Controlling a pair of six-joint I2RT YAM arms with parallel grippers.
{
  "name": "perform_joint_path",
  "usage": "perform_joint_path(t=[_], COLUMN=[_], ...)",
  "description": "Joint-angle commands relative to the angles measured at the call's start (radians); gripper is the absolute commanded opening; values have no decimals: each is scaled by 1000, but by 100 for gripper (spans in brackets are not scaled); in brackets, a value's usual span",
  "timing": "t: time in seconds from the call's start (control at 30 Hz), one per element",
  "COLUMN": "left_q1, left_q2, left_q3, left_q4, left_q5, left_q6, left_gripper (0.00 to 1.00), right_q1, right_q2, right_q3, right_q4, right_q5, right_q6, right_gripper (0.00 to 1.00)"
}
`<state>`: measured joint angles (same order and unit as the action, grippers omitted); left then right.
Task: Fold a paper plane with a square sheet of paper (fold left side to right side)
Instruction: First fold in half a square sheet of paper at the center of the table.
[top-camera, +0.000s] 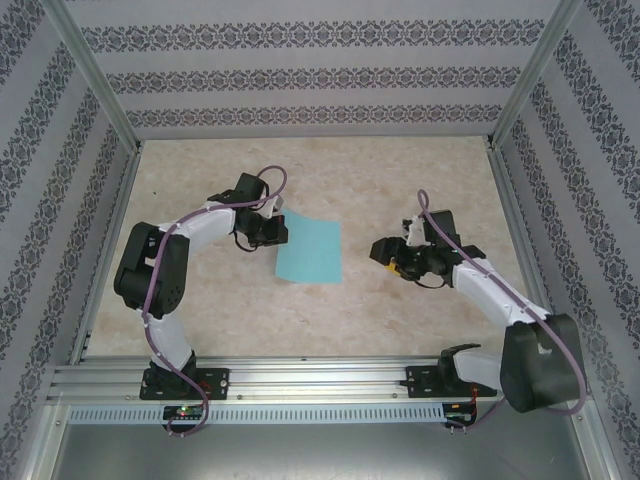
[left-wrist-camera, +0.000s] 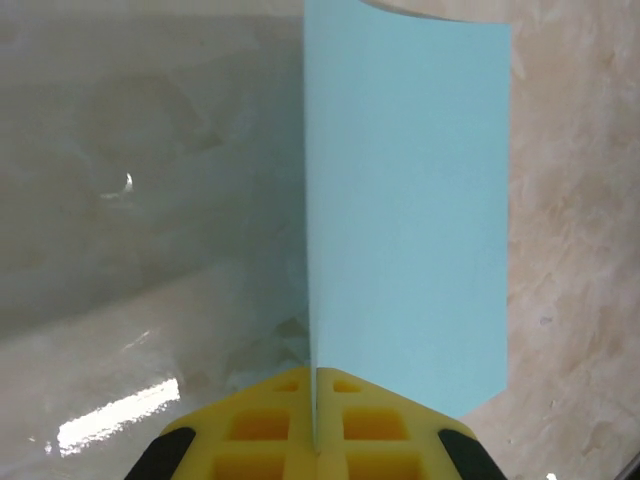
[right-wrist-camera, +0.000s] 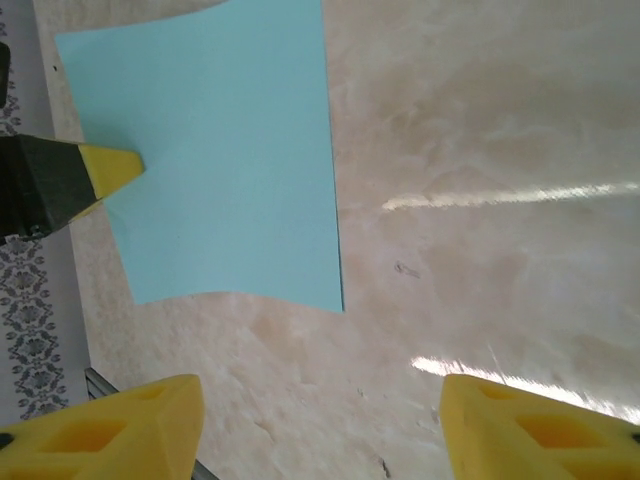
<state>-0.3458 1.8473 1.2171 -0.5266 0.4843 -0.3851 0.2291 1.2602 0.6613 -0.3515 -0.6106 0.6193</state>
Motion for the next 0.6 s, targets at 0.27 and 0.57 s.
perform_joint_path(t=[0.27,0.57], left_q1=[25,25], left_q2=[65,76], left_q3=[68,68], left_q4=[-21,-21], left_q5=[-19,-24], left_q6=[6,-4], left_gripper=[0,0], right_q1=[161,197], right_q2=[411,650], right_q3=[191,370], right_q4=[405,349], right_q5=[50,88], right_q6=[236,212], right_gripper=[45,40])
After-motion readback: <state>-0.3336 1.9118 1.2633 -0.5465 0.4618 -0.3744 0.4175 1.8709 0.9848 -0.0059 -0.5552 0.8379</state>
